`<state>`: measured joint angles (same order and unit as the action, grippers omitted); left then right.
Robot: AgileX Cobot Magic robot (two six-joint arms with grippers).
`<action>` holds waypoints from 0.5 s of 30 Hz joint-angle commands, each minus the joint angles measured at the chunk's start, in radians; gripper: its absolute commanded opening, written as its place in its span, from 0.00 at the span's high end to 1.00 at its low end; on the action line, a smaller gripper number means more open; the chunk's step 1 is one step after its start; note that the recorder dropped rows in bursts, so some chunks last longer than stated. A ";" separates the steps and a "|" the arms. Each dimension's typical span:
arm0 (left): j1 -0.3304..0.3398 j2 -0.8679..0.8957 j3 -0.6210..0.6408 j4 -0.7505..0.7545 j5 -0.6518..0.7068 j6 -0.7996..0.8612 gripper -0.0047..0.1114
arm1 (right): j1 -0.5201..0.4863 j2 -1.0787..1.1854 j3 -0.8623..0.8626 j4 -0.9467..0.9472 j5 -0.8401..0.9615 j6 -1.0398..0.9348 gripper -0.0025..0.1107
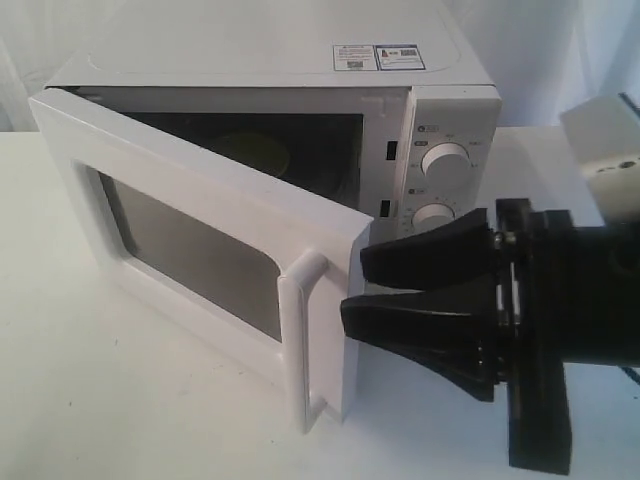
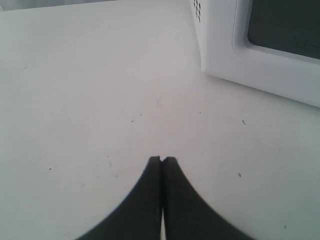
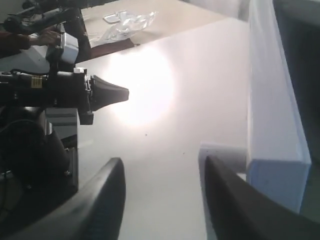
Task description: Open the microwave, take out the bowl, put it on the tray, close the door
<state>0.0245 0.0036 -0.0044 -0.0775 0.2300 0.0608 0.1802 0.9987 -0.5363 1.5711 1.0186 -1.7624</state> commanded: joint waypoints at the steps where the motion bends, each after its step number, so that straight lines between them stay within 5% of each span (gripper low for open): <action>1: 0.002 -0.004 0.004 -0.004 0.002 0.000 0.96 | -0.001 -0.145 0.004 0.014 -0.307 0.006 0.66; 5: 0.002 -0.004 0.004 -0.004 0.002 0.000 0.96 | -0.001 -0.162 0.014 0.144 -0.612 -0.032 0.80; 10: 0.002 -0.004 0.004 -0.004 0.002 0.000 0.96 | -0.001 -0.004 -0.011 0.173 -0.539 -0.222 0.97; 15: 0.002 -0.004 0.004 -0.004 0.002 0.000 0.96 | -0.001 0.215 -0.080 0.173 -0.427 -0.257 0.98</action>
<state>0.0245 0.0036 -0.0044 -0.0775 0.2300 0.0608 0.1802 1.1120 -0.5774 1.7329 0.5223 -1.9885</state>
